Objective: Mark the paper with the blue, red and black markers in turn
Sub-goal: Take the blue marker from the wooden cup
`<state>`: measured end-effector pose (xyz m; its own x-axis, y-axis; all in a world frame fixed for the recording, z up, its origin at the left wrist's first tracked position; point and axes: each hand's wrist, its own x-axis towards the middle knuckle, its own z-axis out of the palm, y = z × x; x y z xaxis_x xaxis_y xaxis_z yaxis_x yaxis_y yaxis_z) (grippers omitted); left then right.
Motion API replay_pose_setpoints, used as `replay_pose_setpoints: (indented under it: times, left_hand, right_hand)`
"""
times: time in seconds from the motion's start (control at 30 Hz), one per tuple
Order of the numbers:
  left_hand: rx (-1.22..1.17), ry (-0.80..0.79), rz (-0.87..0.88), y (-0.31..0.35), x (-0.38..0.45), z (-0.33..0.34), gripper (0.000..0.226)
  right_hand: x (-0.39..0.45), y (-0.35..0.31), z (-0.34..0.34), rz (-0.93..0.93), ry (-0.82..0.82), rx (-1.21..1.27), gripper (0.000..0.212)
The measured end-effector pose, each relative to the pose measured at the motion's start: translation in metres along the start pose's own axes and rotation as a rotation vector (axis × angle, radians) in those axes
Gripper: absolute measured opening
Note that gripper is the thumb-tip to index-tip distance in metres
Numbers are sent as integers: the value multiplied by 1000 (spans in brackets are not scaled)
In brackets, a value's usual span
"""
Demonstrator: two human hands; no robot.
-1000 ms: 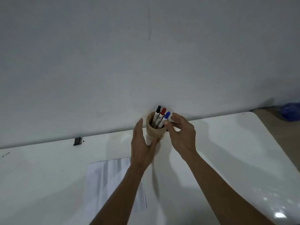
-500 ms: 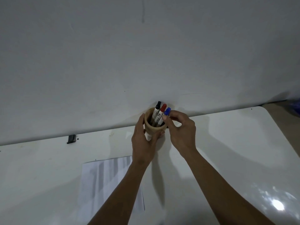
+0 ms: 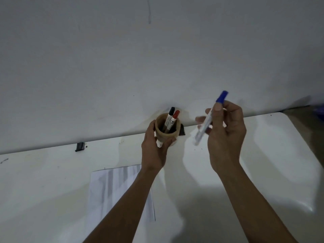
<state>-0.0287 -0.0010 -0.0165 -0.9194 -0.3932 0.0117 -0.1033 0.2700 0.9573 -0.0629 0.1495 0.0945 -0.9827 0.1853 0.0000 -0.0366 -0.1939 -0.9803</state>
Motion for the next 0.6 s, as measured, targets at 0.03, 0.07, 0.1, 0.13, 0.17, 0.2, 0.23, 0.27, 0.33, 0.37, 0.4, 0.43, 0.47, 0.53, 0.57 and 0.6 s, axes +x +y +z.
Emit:
replay_pose_setpoints:
  times: [0.03,0.07,0.1,0.13,0.17,0.2,0.23,0.27,0.33,0.37,0.4,0.43,0.47,0.53,0.57,0.6]
  left_hand:
    - [3,-12,-14,1,1,-1,71]
    - [26,-26,-24,3,1,-2,72]
    - [43,-42,-38,4,1,-3,74]
    - [75,-56,-58,5,0,-6,78]
    - [126,-59,-80,5,-2,-11,84]
    - [179,-49,-90,6,-6,-18,87]
    - [218,-29,-79,8,-11,-26,85]
    - [248,-8,-41,11,-17,-37,79]
    - [312,-1,61,20,-31,-62,66]
    - [355,-29,113,24,-37,-77,61]
    - [414,-77,168,27,-44,-92,58]
    - [483,-133,224,30,-50,-107,55]
    - [554,-187,279,31,-55,-120,52]
    - [635,-241,369,31,-67,-143,44]
    - [647,-236,403,29,-72,-153,37]
    - [650,-219,426,27,-76,-163,31]
  right_hand:
    - [-4,0,-3,46,-18,-39,5]
    - [-8,3,-5,103,-35,-82,10]
    - [-14,8,-6,171,-52,-112,15]
    - [-20,14,-8,235,-64,-138,18]
    - [-27,19,-10,287,-85,-160,18]
    - [-34,25,-12,321,-125,-193,17]
    - [-41,30,-15,348,-179,-232,18]
    - [-49,34,-16,367,-238,-271,24]
    - [-63,36,-14,398,-340,-323,29]
    - [-70,35,-9,404,-383,-339,27]
    - [-76,34,-3,401,-425,-365,23]
    - [-82,33,3,389,-465,-406,18]
    - [-88,32,9,375,-505,-453,14]
    - [-101,28,21,351,-586,-500,11]
    - [-107,26,27,349,-621,-496,9]
    - [-112,24,34,352,-647,-487,9]
